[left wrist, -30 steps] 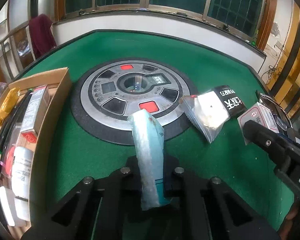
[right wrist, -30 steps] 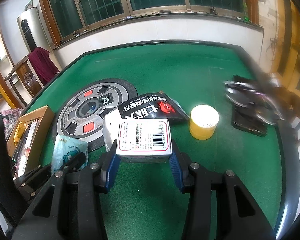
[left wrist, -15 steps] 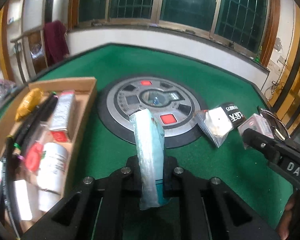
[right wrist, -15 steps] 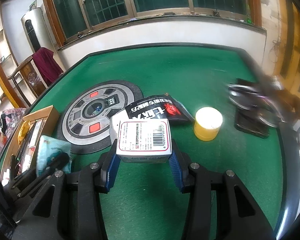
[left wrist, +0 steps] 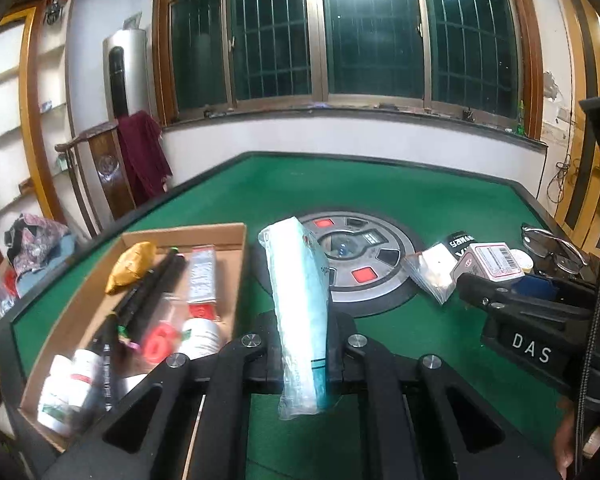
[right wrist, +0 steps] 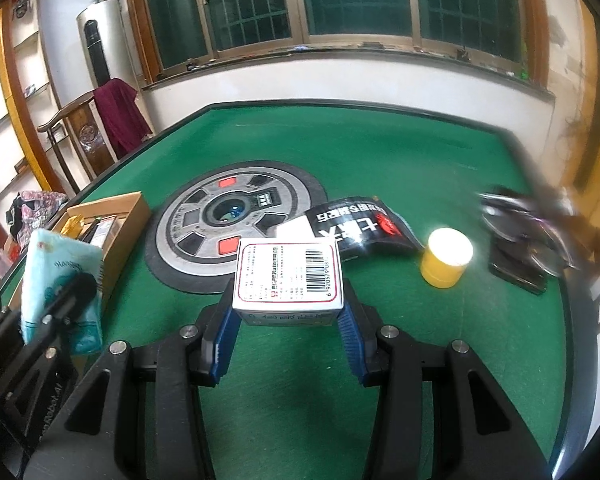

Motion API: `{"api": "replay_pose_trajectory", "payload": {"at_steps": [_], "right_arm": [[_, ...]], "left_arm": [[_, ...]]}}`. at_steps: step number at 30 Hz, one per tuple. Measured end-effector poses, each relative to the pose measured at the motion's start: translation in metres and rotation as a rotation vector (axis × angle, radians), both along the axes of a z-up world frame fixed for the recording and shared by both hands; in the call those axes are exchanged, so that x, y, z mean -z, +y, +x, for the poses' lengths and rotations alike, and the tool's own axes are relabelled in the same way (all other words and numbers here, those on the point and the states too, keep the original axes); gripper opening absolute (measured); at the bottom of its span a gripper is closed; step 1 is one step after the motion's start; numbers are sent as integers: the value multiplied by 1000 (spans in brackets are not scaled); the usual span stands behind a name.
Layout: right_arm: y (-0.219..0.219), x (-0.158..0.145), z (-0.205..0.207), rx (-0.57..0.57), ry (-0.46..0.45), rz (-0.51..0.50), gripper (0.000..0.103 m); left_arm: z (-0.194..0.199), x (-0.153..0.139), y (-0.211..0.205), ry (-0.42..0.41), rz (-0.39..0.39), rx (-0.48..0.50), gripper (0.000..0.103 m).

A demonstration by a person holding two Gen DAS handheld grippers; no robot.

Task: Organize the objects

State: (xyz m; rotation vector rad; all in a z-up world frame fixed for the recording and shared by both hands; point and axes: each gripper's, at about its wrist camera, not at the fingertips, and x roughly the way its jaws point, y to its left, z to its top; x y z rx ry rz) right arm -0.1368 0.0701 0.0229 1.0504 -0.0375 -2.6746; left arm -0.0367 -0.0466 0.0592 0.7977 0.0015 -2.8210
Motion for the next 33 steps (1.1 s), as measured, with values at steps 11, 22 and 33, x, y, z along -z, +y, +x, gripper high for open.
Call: {"api": "replay_pose_trajectory", "payload": {"at_steps": [11, 22, 33], "right_arm": [[-19, -9, 20, -39, 39, 15, 43], [-46, -10, 31, -85, 46, 30, 44], [-79, -14, 34, -152, 32, 14, 44]], "left_arm": [[21, -2, -19, 37, -28, -21, 9], [31, -3, -47, 55, -26, -61, 9], [36, 1, -76, 52, -9, -119, 9]]}}
